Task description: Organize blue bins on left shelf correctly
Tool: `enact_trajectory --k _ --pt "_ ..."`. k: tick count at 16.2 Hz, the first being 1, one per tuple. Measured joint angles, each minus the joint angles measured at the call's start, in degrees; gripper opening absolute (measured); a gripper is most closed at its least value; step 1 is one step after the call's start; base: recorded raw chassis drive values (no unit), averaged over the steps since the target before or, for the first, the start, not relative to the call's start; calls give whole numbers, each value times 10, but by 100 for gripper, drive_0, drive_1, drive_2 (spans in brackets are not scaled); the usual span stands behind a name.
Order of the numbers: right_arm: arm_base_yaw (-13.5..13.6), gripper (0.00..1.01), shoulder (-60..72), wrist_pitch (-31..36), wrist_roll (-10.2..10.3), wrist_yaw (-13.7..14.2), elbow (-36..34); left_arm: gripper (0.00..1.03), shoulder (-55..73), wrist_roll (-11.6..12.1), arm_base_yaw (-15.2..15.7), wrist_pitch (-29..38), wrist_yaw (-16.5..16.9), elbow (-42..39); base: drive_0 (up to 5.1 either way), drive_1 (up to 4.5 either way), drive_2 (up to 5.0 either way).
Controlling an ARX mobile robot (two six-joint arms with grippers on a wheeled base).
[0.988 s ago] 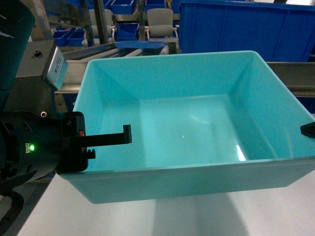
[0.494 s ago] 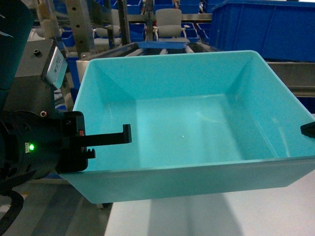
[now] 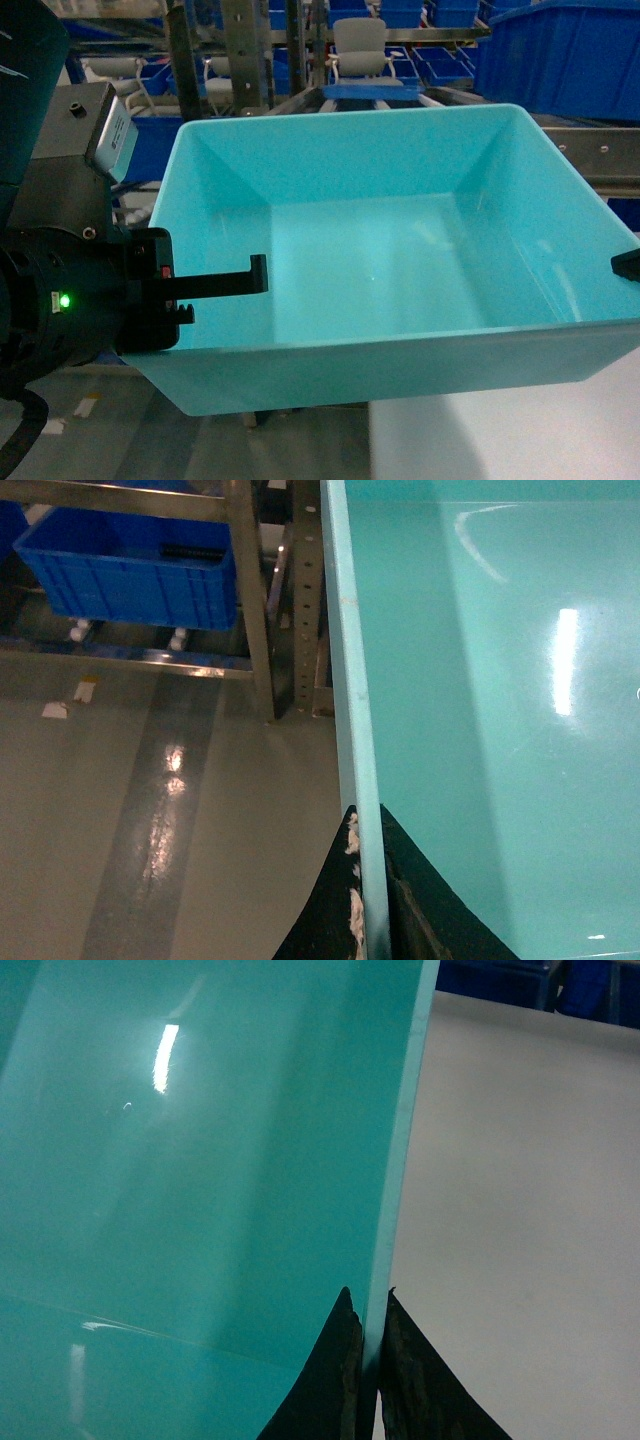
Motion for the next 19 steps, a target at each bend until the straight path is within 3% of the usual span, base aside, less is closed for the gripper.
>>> enact_trajectory --k 19 --pt "0 2 0 -2 0 0 0 2 0 0 0 0 0 0 -493 248 248"
